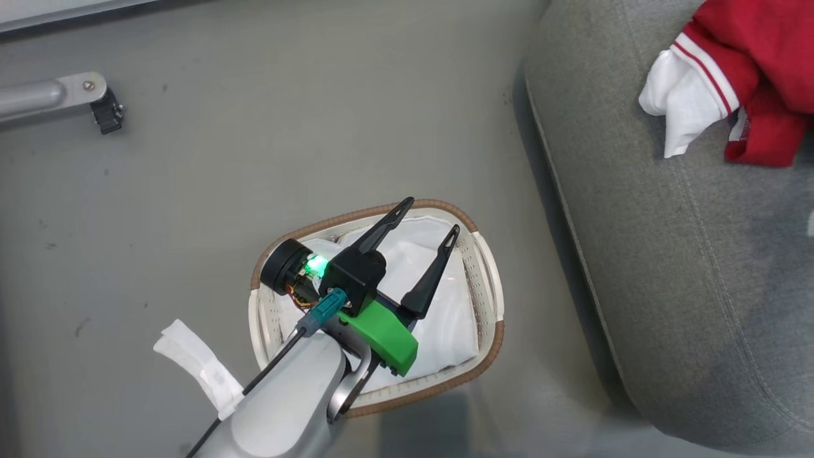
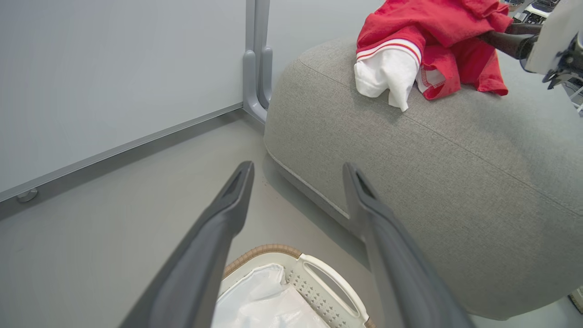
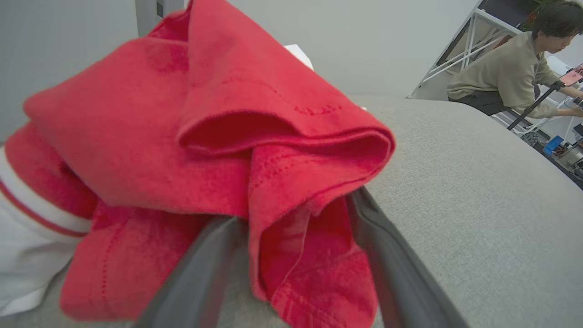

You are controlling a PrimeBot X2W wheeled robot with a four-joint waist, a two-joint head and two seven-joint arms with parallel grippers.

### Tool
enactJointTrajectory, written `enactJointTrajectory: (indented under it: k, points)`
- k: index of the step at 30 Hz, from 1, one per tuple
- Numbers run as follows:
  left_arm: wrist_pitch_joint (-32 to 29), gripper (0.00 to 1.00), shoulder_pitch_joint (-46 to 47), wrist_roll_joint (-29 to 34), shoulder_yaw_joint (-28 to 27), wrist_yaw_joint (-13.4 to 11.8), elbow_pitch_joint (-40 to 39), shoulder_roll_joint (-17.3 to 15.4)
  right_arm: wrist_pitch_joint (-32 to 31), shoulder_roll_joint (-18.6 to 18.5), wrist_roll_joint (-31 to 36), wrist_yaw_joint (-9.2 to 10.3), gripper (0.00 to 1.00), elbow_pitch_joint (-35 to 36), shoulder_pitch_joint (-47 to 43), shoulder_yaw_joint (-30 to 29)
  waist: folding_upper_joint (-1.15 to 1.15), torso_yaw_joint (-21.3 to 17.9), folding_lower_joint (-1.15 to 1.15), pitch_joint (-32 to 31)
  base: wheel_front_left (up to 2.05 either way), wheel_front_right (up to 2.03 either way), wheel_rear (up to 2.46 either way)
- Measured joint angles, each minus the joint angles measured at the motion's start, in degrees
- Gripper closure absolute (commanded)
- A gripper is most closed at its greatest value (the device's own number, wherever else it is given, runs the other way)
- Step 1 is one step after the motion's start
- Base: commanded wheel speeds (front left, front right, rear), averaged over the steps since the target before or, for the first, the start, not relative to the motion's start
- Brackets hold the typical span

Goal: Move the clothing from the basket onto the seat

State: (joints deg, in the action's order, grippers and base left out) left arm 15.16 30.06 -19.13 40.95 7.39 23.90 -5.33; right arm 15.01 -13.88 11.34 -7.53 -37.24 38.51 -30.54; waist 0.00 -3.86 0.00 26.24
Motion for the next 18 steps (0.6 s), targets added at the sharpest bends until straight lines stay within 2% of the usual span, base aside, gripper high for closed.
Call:
enactJointTrajectory:
  k: [7, 18]
  points:
    - [0.01, 0.0, -1.74, -1.24, -2.63, 0.0, -0.13, 0.01, -0.01, 3.25, -1.54, 0.0, 0.0, 3.27, -6.23, 3.37, 0.0, -2.36, 0.0, -2.85, 0.0, 0.0, 0.0]
    - [0.01, 0.0, -5.32, -2.54, -10.65, -0.24, -1.25, 1.09, 0.0, 2.83, -3.54, 0.0, 0.0, 7.02, -7.91, 10.72, 0.0, -2.79, 0.0, -9.37, 0.0, 0.0, 0.0]
